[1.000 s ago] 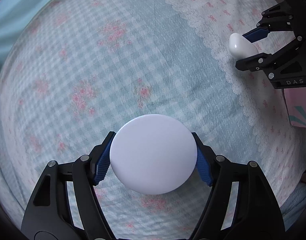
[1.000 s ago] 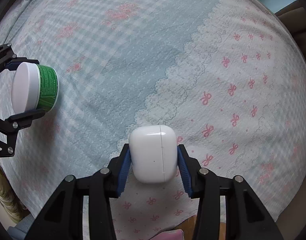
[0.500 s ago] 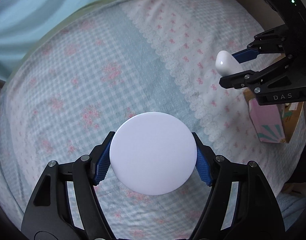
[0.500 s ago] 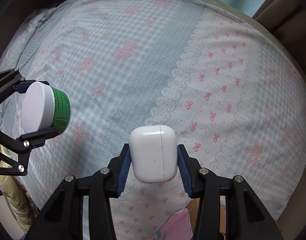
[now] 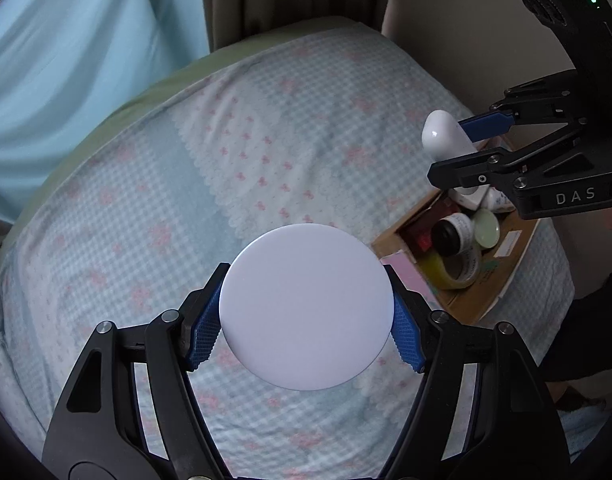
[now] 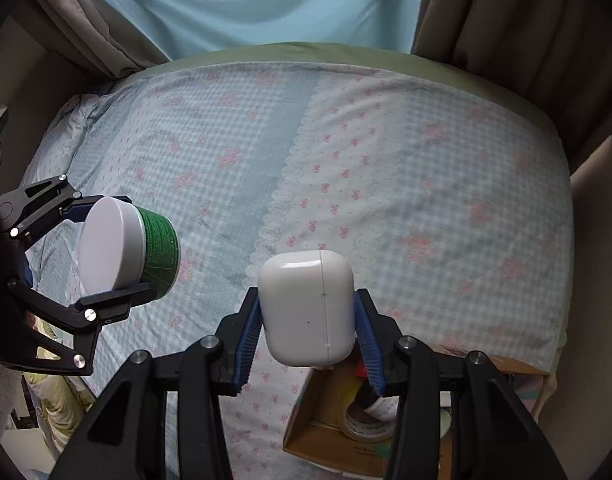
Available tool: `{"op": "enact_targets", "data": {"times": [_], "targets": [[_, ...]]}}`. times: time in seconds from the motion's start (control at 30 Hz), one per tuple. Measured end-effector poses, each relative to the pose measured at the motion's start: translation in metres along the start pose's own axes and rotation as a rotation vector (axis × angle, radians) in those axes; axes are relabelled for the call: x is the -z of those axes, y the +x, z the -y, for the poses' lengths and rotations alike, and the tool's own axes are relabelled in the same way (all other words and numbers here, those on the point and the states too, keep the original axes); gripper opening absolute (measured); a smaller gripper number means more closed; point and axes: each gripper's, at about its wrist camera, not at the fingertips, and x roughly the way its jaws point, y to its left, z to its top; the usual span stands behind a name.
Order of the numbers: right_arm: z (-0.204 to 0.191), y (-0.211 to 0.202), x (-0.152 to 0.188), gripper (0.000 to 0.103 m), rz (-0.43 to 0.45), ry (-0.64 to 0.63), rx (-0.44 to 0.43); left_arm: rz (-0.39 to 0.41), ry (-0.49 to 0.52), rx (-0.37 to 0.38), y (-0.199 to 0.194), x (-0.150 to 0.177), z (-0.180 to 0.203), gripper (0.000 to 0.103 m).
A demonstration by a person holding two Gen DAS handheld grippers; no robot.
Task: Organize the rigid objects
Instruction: 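Carry the green-labelled jar and earbud case over the cardboard box with both tools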
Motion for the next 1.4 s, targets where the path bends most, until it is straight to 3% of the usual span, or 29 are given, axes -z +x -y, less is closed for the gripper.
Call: {"op": "enact_targets", "data": {"times": [0.27, 0.57, 0.83, 1.23, 1.4], "targets": [[0.069, -0.045, 0.062, 0.042, 0.014, 0.071, 0.035, -0.003, 0.045, 0.054, 0.013, -0.017, 0.087, 0.069], [0.129, -0.043, 0.133, 0.042, -0.039, 0.135, 0.035, -0.051, 0.002, 0.1, 0.055, -0.004, 0.157, 0.069], [0.15, -0.013, 0.168, 0.042, -0.071, 0.14, -0.007, -0.089, -0.153, 0.116, 0.093, 0.027, 0.178, 0.069], [0.171, 0.046, 0.193, 0.042, -0.074, 0.266, -0.068, -0.092, -0.349, 0.04, 0.133, 0.047, 0.184, 0.069], [0.179, 0.059, 0.197, 0.042, -0.055, 0.211, -0.072, -0.083, -0.368, -0.003, 0.137, 0.05, 0.181, 0.069]]}}
